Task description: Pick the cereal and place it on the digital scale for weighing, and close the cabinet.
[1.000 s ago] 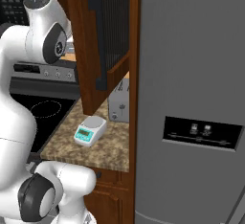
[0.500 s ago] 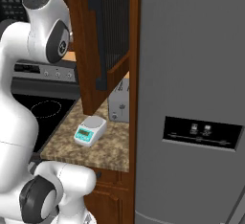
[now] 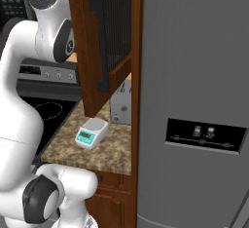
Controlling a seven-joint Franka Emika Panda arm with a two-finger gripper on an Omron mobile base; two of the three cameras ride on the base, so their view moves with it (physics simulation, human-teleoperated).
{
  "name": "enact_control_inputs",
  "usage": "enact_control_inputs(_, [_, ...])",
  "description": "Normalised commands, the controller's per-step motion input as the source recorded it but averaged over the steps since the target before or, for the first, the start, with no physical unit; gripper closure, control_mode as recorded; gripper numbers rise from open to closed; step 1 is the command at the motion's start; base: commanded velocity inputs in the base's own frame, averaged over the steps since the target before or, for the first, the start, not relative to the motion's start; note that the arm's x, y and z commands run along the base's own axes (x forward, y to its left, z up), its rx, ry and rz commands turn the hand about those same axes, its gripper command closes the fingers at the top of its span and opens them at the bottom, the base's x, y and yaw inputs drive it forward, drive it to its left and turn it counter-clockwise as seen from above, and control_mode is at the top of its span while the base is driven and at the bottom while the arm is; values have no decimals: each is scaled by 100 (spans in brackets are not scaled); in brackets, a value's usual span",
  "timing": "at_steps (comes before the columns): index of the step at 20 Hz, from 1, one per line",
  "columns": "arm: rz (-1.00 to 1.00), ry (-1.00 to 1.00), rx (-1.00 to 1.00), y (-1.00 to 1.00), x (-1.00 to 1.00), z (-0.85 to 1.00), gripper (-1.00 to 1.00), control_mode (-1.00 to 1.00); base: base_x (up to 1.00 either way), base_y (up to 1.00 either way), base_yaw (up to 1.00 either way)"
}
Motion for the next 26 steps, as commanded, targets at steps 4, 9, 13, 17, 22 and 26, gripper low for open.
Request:
enact_control_inputs(4, [0, -8, 0, -19, 23, 0, -100, -100, 0, 0, 0])
enact_control_inputs(9, [0, -5, 0, -7, 43, 0, -100, -100, 0, 0, 0])
enact_control_inputs(13, [0, 0, 0, -4, 48, 0, -100, -100, 0, 0, 0])
enact_control_inputs(17, [0, 0, 0, -18, 26, 0, -100, -100, 0, 0, 0])
enact_control_inputs(22, [0, 0, 0, -22, 31, 0, -100, -100, 0, 0, 0])
enact_control_inputs(26, [1, 0, 0, -14, 32, 0, -100, -100, 0, 0, 0])
